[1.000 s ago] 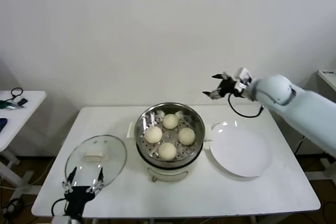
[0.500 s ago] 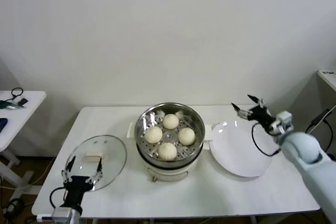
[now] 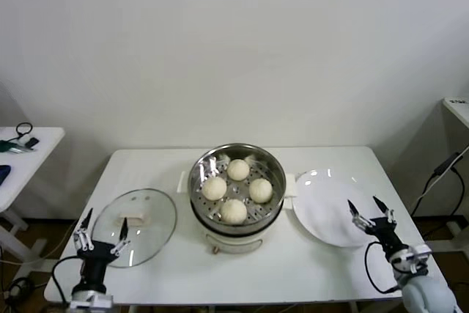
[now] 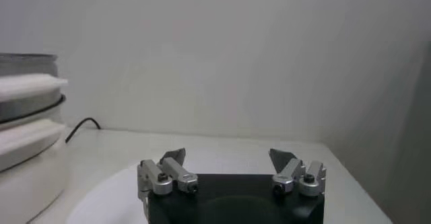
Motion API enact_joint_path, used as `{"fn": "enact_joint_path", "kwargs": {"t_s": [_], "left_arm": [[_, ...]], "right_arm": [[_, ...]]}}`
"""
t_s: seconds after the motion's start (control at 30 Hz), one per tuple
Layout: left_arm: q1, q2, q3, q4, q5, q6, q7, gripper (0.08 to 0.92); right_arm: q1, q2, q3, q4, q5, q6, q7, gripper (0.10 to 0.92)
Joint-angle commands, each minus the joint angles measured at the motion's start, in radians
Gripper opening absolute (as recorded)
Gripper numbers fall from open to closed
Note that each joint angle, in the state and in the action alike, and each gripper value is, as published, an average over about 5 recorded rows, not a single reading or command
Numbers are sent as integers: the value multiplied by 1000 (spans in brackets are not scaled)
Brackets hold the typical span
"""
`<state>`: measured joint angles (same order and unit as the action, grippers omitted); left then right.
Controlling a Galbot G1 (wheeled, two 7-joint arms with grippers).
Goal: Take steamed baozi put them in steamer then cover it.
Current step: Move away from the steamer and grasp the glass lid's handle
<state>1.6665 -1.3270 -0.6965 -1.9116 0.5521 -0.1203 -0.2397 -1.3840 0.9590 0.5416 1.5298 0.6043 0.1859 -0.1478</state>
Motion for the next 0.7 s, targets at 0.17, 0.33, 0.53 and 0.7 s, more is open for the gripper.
{"fn": "enact_joint_path", "kwargs": {"t_s": [0.17,0.33,0.53,0.7], "left_arm": [[-82,62,3,312,688,-97,-218,823],[-134,78,7,443,778,-81,-255,823],[-186,77,10,478,789,-51,-247,823],[-235,69,20,477,774,-5,-208,823]], "right_arm": [[-114,124,68,-23,-35,81,16,823],[-119,132,76,-23,-41,83,19,823],[-133,141,86,-17,-48,86,21,823],[-141,150,96,-9,-52,88,23,823]]}}
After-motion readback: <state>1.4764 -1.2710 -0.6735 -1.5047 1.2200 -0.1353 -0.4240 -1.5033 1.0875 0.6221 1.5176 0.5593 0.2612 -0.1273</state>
